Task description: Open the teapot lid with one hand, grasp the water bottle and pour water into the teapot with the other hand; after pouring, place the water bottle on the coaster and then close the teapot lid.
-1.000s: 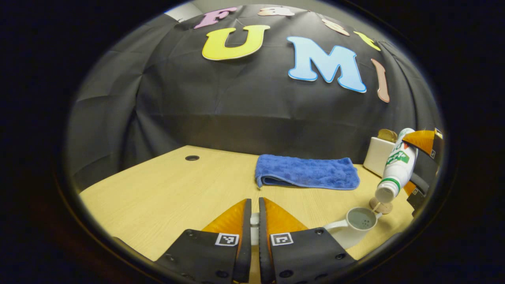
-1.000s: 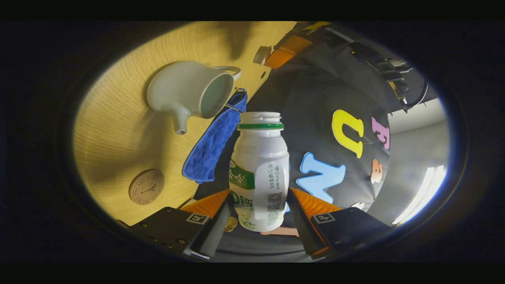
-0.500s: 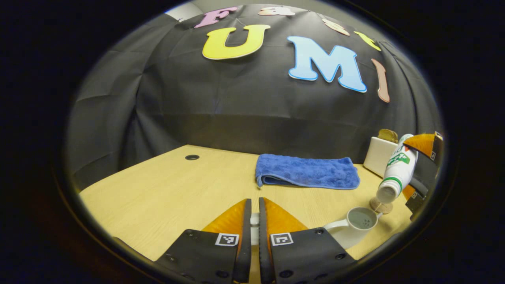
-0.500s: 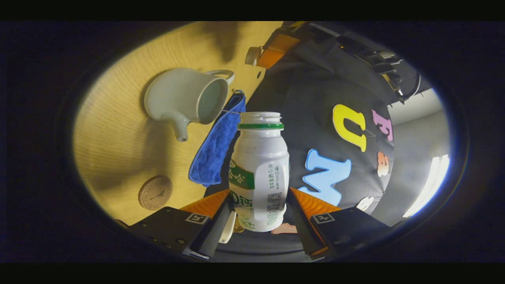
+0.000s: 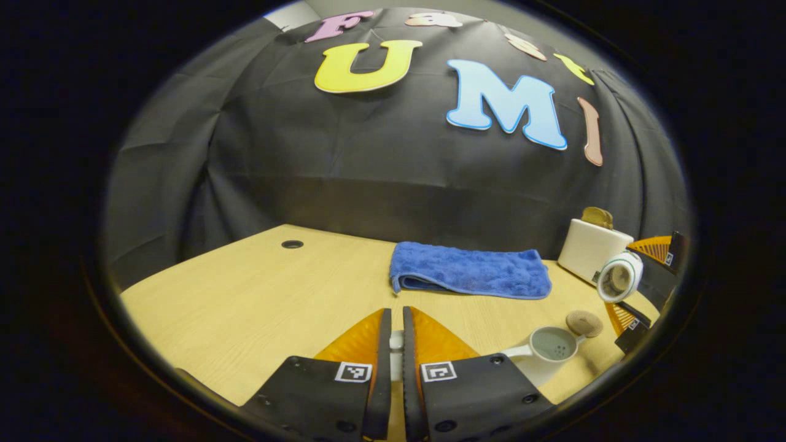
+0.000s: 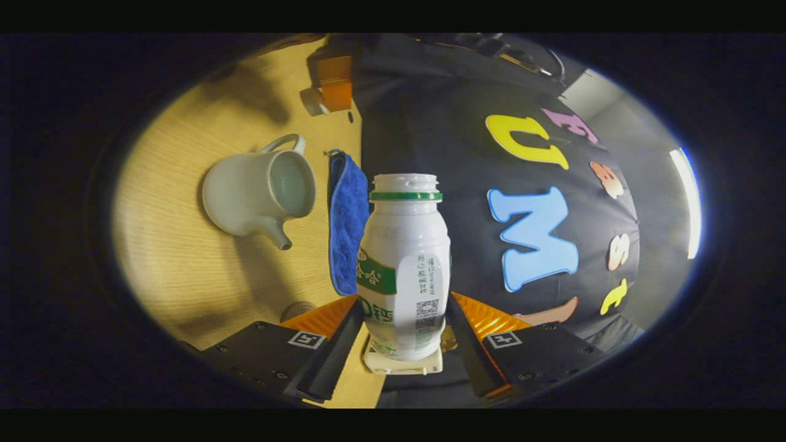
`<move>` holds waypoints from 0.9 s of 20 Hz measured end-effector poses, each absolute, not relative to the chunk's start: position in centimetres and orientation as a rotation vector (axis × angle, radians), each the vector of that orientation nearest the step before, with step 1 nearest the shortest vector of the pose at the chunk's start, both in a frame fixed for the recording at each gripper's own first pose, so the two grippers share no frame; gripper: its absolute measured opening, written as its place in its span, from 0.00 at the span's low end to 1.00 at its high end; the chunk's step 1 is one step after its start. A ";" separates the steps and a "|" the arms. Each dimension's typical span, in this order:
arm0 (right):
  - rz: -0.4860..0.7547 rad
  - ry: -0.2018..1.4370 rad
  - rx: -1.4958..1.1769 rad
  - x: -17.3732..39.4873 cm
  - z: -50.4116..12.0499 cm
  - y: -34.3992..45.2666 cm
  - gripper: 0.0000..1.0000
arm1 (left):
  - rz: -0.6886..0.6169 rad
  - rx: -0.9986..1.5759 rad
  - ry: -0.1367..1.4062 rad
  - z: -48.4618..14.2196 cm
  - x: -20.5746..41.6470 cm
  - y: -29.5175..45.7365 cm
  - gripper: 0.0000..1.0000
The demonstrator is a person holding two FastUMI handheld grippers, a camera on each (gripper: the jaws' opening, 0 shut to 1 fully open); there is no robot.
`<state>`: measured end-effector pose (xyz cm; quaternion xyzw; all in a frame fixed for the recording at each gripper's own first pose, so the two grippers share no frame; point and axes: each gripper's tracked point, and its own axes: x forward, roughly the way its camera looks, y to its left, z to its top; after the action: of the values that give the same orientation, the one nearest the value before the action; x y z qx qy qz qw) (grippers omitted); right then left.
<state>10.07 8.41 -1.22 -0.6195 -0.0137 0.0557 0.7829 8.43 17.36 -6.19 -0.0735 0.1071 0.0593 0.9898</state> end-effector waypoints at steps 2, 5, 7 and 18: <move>0.098 -0.001 -1.234 10.0 -1.2 7.7 0.80 | 0.111 -0.147 0.207 -6.1 8.5 17.1 0.19; 0.070 0.031 -1.082 9.9 -1.8 6.8 0.80 | 0.089 -0.154 0.187 -5.5 8.5 16.4 0.19; 0.051 0.040 -0.990 9.7 -2.0 6.5 0.80 | 0.066 -0.158 0.169 -5.1 8.6 15.8 0.18; 0.076 0.083 -0.600 8.9 -2.8 6.7 0.80 | -0.051 -0.134 0.071 -2.6 8.4 11.1 0.19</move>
<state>8.95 6.75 -2.79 -0.2953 0.0407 0.0372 0.9538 8.42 11.11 -2.56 -0.0669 0.0354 -0.0253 0.9968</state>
